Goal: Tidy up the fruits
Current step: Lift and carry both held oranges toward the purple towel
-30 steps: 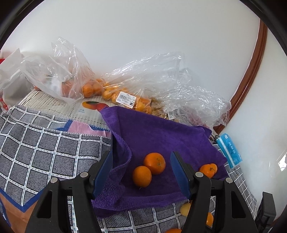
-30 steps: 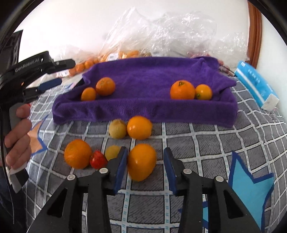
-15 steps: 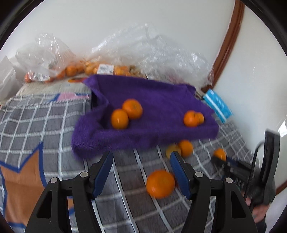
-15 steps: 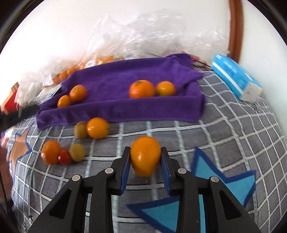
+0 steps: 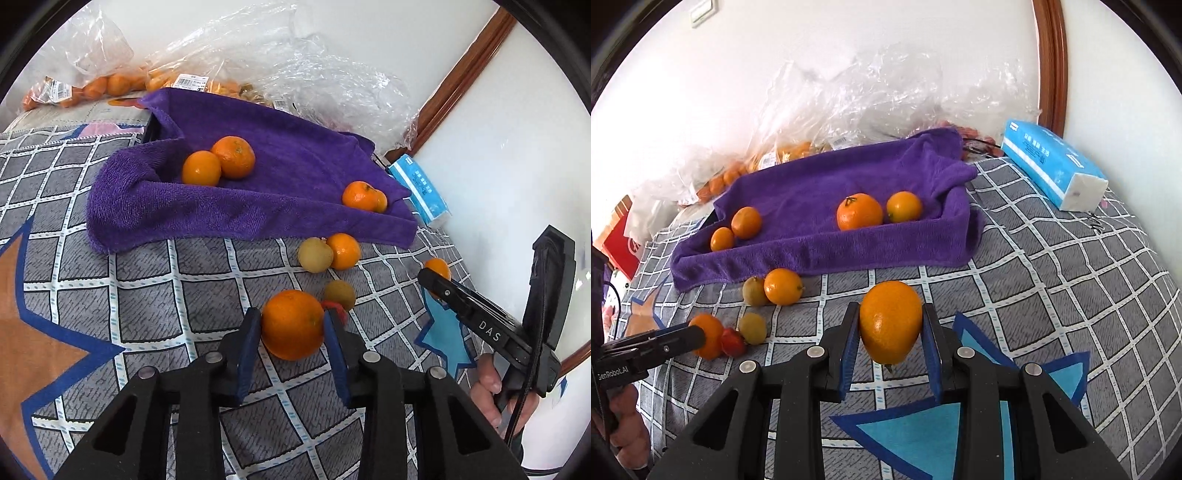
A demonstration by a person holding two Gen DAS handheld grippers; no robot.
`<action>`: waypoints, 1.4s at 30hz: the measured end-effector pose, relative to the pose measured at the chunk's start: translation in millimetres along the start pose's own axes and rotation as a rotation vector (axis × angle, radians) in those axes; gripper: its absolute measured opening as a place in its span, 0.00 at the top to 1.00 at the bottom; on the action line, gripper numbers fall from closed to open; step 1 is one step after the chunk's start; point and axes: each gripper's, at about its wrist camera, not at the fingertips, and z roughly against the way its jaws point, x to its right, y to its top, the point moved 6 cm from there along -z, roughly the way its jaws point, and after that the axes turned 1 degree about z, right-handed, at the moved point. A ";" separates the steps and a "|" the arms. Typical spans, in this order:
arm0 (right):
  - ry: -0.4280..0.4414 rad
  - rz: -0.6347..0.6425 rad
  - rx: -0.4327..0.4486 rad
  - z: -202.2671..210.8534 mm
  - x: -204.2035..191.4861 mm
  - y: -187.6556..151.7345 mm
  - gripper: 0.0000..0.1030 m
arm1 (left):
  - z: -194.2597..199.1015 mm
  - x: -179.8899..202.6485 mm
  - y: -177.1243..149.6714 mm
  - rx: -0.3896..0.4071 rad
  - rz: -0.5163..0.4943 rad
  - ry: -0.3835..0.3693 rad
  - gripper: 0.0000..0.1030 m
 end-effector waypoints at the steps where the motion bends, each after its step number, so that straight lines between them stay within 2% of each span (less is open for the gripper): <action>1: 0.001 0.000 0.000 -0.5 -1.7 -0.6 0.69 | -0.1 0.6 0.7 -0.001 0.000 -0.001 0.69; 4: 0.007 -0.003 -0.002 -1.8 -7.2 -2.4 0.69 | 10.7 -3.9 3.6 0.014 -0.008 0.011 0.74; 7: 0.013 -0.001 -0.005 -3.3 -10.7 -4.4 0.69 | 21.8 -14.2 8.1 0.036 -0.024 0.063 0.79; 9: 0.017 0.004 -0.009 -6.4 -13.2 -6.2 0.69 | 21.0 -21.2 10.0 0.034 -0.021 0.088 0.79; 11: 0.019 0.009 -0.021 -12.1 -15.3 -8.2 0.69 | 19.5 -27.0 10.5 0.030 0.020 0.043 0.76; 13: 0.021 0.007 -0.033 -16.5 -15.6 -10.7 0.69 | 14.9 -27.9 8.5 0.006 0.048 -0.004 0.66; 14: 0.024 0.007 -0.039 -18.0 -15.6 -11.9 0.69 | 11.8 -27.2 6.5 -0.008 0.052 -0.019 0.64; 17: 0.031 0.008 -0.044 -19.8 -14.9 -14.6 0.69 | 1.1 -20.7 -1.1 -0.046 0.030 -0.020 0.62; 20: 0.046 -0.006 -0.038 -18.9 -13.0 -13.9 0.69 | -0.2 -10.9 -3.3 -0.029 -0.022 0.003 0.52; 25: 0.063 -0.011 -0.032 -18.1 -11.8 -14.2 0.69 | -2.4 1.0 -8.9 0.006 -0.137 0.124 0.51; 26: 0.066 -0.008 -0.032 -18.3 -11.9 -14.1 0.69 | -2.8 1.6 -9.4 0.017 -0.170 0.178 0.53; 27: 0.065 -0.004 -0.032 -18.8 -12.3 -13.6 0.69 | -2.9 1.5 -9.1 0.020 -0.201 0.228 0.64; 30: 0.033 0.019 -0.028 -21.6 -13.4 -11.2 0.69 | -4.0 -0.9 -4.2 0.034 -0.224 0.286 0.64; 35: 0.013 0.035 -0.023 -25.8 -15.6 -10.8 0.69 | -2.6 -6.1 -2.1 0.037 -0.215 0.275 0.63; 42: -0.013 0.033 -0.060 -33.3 -13.3 -13.0 0.69 | -2.3 -7.7 -2.6 0.038 -0.181 0.234 0.63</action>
